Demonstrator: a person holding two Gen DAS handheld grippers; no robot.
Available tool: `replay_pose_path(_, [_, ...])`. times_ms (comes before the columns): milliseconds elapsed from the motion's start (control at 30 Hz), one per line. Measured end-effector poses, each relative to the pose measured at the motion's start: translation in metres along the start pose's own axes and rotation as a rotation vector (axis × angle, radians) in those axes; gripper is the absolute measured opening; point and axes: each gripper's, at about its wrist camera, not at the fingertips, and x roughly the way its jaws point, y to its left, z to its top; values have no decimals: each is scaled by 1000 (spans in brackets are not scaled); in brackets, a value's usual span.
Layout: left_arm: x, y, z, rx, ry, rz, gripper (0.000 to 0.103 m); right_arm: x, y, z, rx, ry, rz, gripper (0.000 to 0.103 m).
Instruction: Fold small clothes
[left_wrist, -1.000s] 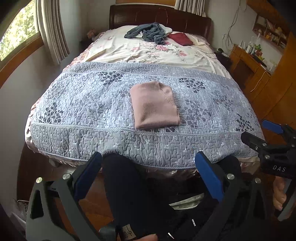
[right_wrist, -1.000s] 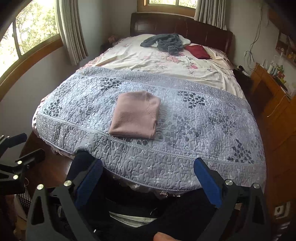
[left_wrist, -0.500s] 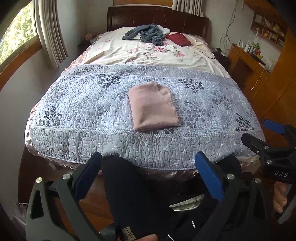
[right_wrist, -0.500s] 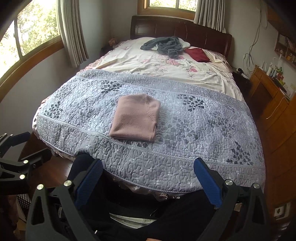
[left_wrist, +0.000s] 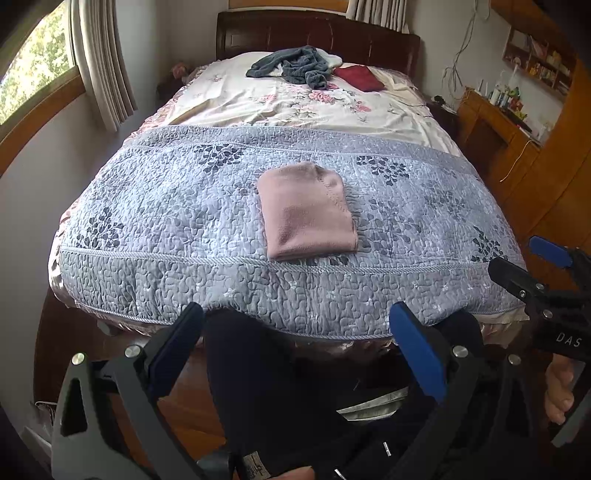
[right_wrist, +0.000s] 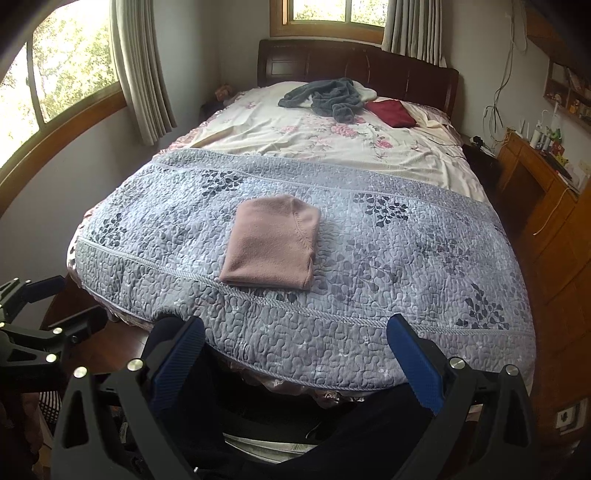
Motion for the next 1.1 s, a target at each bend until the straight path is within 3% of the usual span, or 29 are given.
replay_pose_path(1100, [7,4,2,-1,10,2,100,6,1,0,-4,9,17,99])
